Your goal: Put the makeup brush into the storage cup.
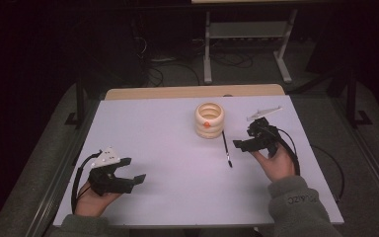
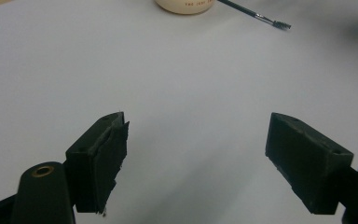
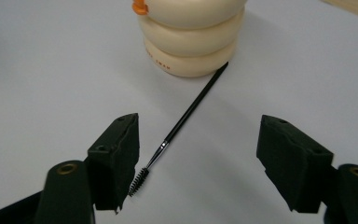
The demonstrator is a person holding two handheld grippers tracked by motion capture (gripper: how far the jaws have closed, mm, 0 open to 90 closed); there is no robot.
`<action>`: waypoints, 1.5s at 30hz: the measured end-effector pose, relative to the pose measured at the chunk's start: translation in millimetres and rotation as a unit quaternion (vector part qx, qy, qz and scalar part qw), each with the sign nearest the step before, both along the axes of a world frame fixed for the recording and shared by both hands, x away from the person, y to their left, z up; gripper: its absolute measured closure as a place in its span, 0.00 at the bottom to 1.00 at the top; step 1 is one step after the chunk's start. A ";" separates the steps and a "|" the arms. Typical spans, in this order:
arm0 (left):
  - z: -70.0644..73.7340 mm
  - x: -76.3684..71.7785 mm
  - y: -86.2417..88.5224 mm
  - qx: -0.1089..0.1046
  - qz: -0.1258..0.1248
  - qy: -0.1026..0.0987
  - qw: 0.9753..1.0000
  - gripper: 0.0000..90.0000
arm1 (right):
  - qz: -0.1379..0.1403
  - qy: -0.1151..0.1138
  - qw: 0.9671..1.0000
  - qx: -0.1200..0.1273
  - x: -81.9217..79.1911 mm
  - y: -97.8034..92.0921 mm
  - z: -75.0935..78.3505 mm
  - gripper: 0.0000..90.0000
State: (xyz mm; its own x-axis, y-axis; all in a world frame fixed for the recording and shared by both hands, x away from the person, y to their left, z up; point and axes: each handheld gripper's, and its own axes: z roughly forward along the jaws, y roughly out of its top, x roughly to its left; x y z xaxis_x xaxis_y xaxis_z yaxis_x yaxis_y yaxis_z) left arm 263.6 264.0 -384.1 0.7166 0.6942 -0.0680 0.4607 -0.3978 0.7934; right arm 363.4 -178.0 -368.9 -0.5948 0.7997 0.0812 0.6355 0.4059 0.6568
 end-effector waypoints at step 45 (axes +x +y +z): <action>-1.0 1.3 1.7 -0.001 -0.001 0.002 1.000 0.23 | -0.043 0.079 0.993 -0.077 48.2 57.9 -61.0 0.77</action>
